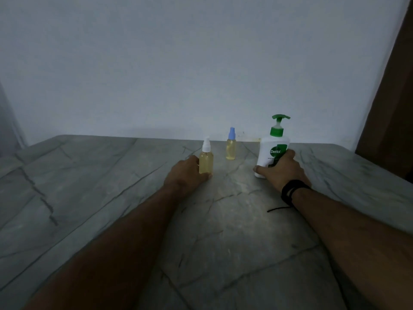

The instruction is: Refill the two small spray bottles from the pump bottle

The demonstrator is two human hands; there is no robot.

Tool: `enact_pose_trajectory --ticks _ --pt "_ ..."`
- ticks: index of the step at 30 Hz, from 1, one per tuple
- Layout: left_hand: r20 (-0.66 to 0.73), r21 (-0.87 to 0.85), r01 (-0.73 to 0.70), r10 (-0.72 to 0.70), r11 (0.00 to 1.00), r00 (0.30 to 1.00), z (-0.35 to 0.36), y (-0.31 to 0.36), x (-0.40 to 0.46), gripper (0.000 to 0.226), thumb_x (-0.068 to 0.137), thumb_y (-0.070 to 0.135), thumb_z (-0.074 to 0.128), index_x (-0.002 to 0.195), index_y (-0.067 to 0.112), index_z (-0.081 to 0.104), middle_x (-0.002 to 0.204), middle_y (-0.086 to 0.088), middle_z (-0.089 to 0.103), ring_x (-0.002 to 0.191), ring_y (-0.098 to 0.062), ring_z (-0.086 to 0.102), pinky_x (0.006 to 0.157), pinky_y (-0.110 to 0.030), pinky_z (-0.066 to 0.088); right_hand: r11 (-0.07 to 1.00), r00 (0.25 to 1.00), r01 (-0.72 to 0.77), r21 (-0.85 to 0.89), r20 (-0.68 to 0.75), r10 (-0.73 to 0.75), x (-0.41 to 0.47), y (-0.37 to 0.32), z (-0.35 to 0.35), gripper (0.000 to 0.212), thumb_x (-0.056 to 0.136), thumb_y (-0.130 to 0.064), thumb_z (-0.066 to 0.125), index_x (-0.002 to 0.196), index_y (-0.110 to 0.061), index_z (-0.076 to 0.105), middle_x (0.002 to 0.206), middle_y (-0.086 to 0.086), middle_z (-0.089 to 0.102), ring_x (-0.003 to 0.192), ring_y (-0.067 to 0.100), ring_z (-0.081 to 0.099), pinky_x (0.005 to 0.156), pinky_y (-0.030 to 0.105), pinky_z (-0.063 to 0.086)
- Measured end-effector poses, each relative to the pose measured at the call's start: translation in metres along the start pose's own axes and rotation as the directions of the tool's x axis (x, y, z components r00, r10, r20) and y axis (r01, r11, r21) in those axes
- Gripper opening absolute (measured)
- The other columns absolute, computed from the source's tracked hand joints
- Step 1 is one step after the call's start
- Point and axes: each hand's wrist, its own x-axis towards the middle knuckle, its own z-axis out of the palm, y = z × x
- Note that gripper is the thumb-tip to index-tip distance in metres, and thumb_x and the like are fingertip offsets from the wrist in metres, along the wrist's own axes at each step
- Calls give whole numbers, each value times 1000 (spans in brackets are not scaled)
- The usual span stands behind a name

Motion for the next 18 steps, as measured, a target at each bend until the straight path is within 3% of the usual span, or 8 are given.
enact_pose_trajectory --ticks 9,15,18 --pt "13 -35 59 -59 998 998 7 -29 89 77 76 55 72 135 18 39 123 -4 63 107 -24 61 89 -41 51 999 999 36 6 31 -37 75 -8 34 95 62 -67 77 132 -19 33 122 4 61 104 29 62 88 49 53" --pt "40 -73 134 -132 988 991 7 -25 97 84 77 56 69 141 19 29 128 -4 62 111 -25 61 92 -42 50 1000 997 -8 -24 79 10 84 -16 32 101 56 -79 70 131 -23 32 123 1 61 105 28 63 87 48 53" --pt "29 -77 152 -150 985 988 7 -23 90 93 76 57 69 146 21 20 131 -5 61 113 -27 60 95 -42 49 1000 996 -20 8 92 19 81 -11 25 114 55 -82 69 144 -26 24 134 2 59 113 30 62 92 47 52"
